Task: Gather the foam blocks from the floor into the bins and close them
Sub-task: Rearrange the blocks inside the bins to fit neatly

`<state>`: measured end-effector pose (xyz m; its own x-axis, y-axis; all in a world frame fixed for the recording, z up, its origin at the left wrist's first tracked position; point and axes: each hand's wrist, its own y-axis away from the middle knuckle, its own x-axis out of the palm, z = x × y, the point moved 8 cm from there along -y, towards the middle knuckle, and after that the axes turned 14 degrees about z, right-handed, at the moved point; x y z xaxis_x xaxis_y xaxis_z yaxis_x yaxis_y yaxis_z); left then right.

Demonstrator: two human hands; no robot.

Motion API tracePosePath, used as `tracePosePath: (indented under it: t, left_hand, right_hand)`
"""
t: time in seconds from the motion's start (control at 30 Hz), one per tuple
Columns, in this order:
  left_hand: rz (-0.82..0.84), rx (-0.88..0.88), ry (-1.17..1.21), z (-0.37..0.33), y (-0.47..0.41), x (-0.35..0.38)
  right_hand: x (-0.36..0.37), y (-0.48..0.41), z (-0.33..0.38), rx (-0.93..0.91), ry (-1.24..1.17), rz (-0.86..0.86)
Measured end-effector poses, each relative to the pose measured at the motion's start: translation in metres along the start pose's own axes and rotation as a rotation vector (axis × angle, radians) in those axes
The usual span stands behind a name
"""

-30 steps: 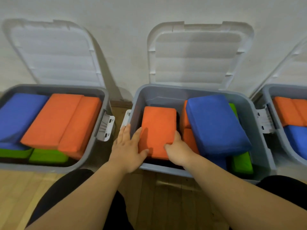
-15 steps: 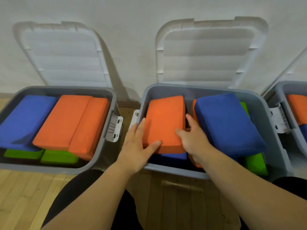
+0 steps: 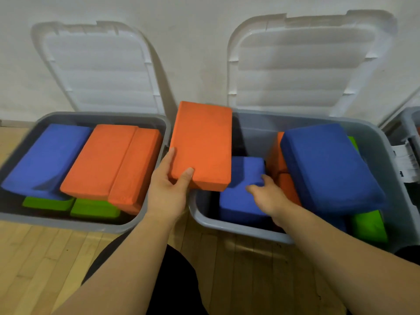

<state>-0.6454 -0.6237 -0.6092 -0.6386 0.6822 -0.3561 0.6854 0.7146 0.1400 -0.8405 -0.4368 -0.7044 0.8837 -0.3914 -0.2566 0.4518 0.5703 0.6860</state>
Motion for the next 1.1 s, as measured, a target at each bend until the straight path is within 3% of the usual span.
tracePosePath:
  t: [0.1,0.27,0.53,0.67,0.8,0.93,1.1]
  left_hand:
    - [-0.004,-0.017,-0.071,0.002,0.0,0.001]
    - [-0.016,-0.048,-0.004,0.009,-0.002,0.001]
    - [-0.021,-0.065,0.098,0.008,-0.002,0.004]
    - [-0.053,-0.049,0.151,0.005,0.002,0.003]
    - [-0.113,-0.034,0.467,-0.006,0.003,0.002]
    - [-0.051,0.077,0.709,-0.049,-0.001,0.019]
    - [0.078,0.135,0.727,-0.105,-0.009,0.076]
  right_hand:
    - [0.019,-0.016,-0.031,0.176,0.125,0.079]
    - [0.017,-0.035,-0.045,0.192,-0.15,0.052]
    - [0.013,-0.026,-0.023,-0.079,-0.203,0.003]
    - [0.011,0.008,0.014,-0.137,-0.001,0.008]
    - [-0.027,0.069,0.069,-0.247,0.285,-0.079]
    - [-0.089,0.133,0.092,-0.384,0.254,-0.199]
    - [-0.166,0.157,0.05,-0.46,0.126,-0.405]
